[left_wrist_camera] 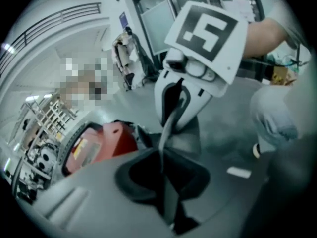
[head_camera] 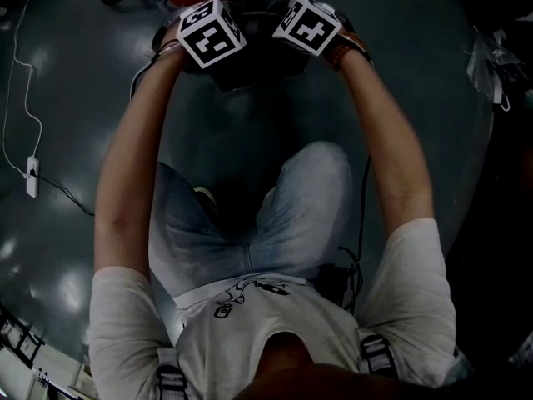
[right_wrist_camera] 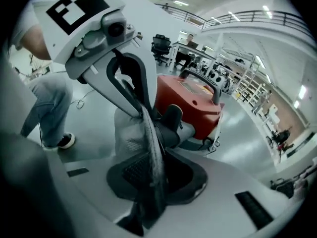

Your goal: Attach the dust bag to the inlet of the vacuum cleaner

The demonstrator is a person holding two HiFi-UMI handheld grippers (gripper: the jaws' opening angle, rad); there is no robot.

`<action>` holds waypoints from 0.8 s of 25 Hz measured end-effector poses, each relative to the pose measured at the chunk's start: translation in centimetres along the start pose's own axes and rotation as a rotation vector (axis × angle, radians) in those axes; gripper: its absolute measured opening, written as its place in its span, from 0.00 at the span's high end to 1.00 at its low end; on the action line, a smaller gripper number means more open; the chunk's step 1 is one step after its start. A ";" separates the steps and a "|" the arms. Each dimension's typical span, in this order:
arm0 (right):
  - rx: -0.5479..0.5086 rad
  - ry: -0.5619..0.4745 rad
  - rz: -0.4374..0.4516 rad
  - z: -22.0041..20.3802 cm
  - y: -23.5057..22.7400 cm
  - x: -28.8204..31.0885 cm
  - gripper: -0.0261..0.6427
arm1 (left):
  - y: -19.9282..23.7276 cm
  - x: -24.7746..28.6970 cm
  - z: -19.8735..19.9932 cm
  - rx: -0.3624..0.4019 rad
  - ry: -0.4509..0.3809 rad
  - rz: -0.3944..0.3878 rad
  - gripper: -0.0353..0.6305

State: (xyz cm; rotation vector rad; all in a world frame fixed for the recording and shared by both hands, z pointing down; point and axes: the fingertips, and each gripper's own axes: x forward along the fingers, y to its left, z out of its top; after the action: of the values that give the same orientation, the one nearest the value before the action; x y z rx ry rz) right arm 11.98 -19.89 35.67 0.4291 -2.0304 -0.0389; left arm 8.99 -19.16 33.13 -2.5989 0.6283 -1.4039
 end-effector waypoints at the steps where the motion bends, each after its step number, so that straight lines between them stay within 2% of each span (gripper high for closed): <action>1: 0.042 -0.020 0.011 -0.3 -0.1 0.0 0.86 | 0.2 0.2 0.4 0.022 0.008 0.006 0.89; 4: 0.080 -0.032 0.024 -0.5 -0.3 0.0 0.86 | 0.2 0.4 0.6 0.038 0.011 -0.011 0.89; 10: -0.055 0.040 0.013 0.9 -0.3 0.2 0.85 | 0.7 0.0 -0.7 -0.046 -0.015 -0.015 0.89; 20: -0.038 -0.007 0.012 0.3 -1.0 0.4 0.84 | 0.8 0.4 -0.2 -0.031 -0.018 0.029 0.89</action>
State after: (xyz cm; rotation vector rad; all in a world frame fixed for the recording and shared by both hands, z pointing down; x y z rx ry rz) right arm 11.81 -21.02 35.62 0.3933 -2.0357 -0.0711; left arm 8.80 -20.03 33.30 -2.6117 0.6883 -1.3716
